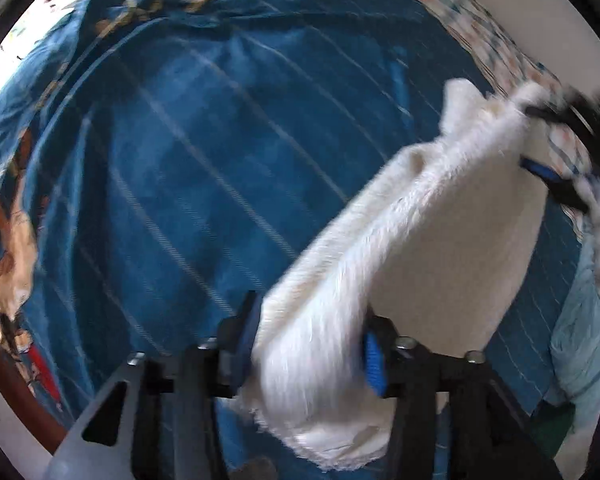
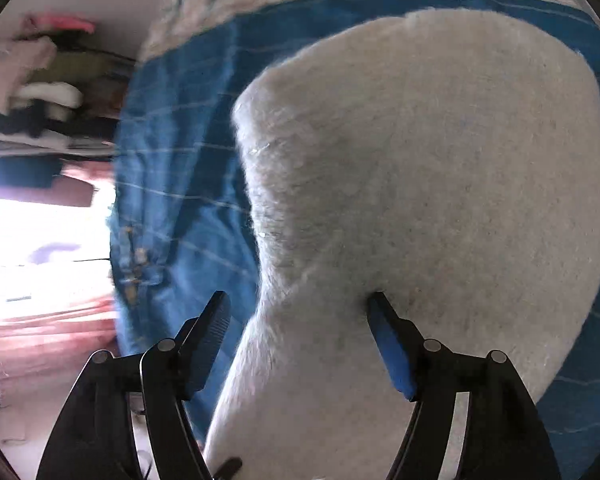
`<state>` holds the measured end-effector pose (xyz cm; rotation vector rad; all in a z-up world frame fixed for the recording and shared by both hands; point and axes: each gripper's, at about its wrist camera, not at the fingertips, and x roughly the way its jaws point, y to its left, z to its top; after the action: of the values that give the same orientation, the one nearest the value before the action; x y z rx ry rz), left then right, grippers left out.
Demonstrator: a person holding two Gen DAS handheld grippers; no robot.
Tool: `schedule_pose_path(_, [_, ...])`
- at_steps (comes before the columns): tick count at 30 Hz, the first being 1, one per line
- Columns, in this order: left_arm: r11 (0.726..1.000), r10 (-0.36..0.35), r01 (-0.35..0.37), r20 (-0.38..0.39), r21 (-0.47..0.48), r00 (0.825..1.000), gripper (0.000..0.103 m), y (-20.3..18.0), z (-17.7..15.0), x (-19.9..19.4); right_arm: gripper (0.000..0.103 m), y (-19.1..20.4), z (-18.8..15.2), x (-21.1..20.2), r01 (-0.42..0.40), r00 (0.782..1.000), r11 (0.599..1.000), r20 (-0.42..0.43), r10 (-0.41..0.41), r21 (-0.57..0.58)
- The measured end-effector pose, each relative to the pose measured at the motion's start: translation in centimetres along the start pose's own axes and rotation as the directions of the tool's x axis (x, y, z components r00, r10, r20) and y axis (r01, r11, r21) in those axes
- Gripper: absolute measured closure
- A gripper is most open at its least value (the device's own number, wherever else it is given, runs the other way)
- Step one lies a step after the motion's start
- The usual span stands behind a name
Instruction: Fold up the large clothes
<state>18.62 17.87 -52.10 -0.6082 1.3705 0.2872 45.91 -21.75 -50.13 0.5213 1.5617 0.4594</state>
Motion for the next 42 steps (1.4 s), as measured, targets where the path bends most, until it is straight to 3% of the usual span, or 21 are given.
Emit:
schedule_pose_path(1, [1.0,-0.003,0.003,0.004,-0.005,1.0,0.056,0.2,-0.1,-0.1,0.03,-1.1,-0.1,-1.2,-0.01,1.0,1.0,0.02,0.01,0.021])
schedule_pose_path(3, [1.0,-0.004,0.004,0.012,-0.011,1.0,0.053,0.0,-0.4,-0.1,0.025,-5.0,-0.3,-4.7,0.04,0.995,0.997,0.091,-0.047,0.072])
schedule_pose_path(5, [0.999,0.042,-0.042,0.031,-0.008,0.999,0.051,-0.4,-0.5,0.5,0.021,-9.0,0.4,-6.6,0.118,0.983,0.987,0.13,-0.132,0.108])
schedule_pose_path(7, [0.994,0.108,-0.108,0.026,0.001,0.994,0.051,-0.8,-0.7,2.6,0.021,-12.9,1.3,-6.3,0.124,0.984,0.982,0.111,-0.14,0.14])
schedule_pose_path(10, [0.988,0.155,-0.155,0.015,-0.003,0.988,0.047,-0.2,-0.2,5.2,0.021,-17.1,3.2,-2.7,-0.018,0.999,0.986,0.043,0.011,0.168])
schedule_pose_path(12, [0.988,0.154,-0.154,-0.004,-0.018,0.988,0.042,0.3,0.1,6.3,0.019,-18.3,4.3,0.2,-0.16,0.987,0.967,0.03,0.157,0.198])
schedule_pose_path(15, [0.989,0.146,-0.147,-0.009,-0.024,0.989,0.038,0.7,0.5,6.7,0.02,-17.2,5.2,2.0,-0.248,0.967,0.954,0.097,0.234,0.167])
schedule_pose_path(17, [0.988,0.151,-0.151,-0.009,-0.007,0.988,0.038,0.7,0.7,6.7,0.048,-16.3,4.6,2.0,-0.24,0.966,0.956,0.135,0.218,0.168])
schedule_pose_path(18, [0.988,0.153,-0.153,-0.011,0.001,0.988,0.038,0.6,0.9,6.6,0.067,-16.3,4.1,1.7,-0.26,0.96,0.945,0.16,0.23,0.2])
schedule_pose_path(21, [0.988,0.154,-0.154,-0.011,0.013,0.988,0.038,0.7,1.7,5.9,0.074,-17.1,0.3,-1.1,-0.375,0.914,0.867,0.289,0.286,0.329])
schedule_pose_path(25, [0.99,0.141,-0.141,0.012,0.03,0.99,0.038,1.4,2.6,3.2,0.075,-19.3,-10.5,-7.2,-0.417,0.88,0.764,0.428,0.204,0.493])
schedule_pose_path(27, [0.989,0.133,-0.135,0.032,0.057,0.991,0.035,1.7,2.8,1.3,0.075,-20.9,-16.9,-9.7,-0.401,0.884,0.707,0.449,0.132,0.582])
schedule_pose_path(30, [0.982,0.149,-0.154,0.056,0.111,0.987,0.011,1.9,2.3,-1.0,0.076,-23.1,-27.1,-12.9,-0.328,0.911,0.636,0.413,0.016,0.699])
schedule_pose_path(33, [0.972,0.163,-0.173,0.075,0.158,0.984,0.011,1.9,0.9,-2.2,0.076,-24.8,-35.0,-13.1,-0.241,0.942,0.568,0.33,-0.058,0.787])
schedule_pose_path(35, [0.959,0.189,-0.201,0.077,0.201,0.979,0.011,0.7,0.8,-1.5,0.068,-26.0,-37.5,-11.8,-0.197,0.958,0.563,0.279,-0.061,0.803])
schedule_pose_path(38, [0.944,0.201,-0.213,0.074,0.25,0.977,0.011,-0.9,0.0,0.1,0.05,-26.8,-38.8,-11.1,-0.156,0.972,0.577,0.229,-0.055,0.802])
schedule_pose_path(39, [0.946,0.182,-0.196,0.076,0.258,0.98,0.011,-1.7,-0.1,0.4,0.043,-26.9,-38.6,-11.8,-0.12,0.975,0.589,0.205,-0.08,0.799])
schedule_pose_path(42, [0.938,0.157,-0.177,0.092,0.297,0.983,0.011,-4.2,-0.1,1.3,0.04,-26.0,-38.4,-15.2,-0.045,0.971,0.653,0.188,-0.151,0.756])
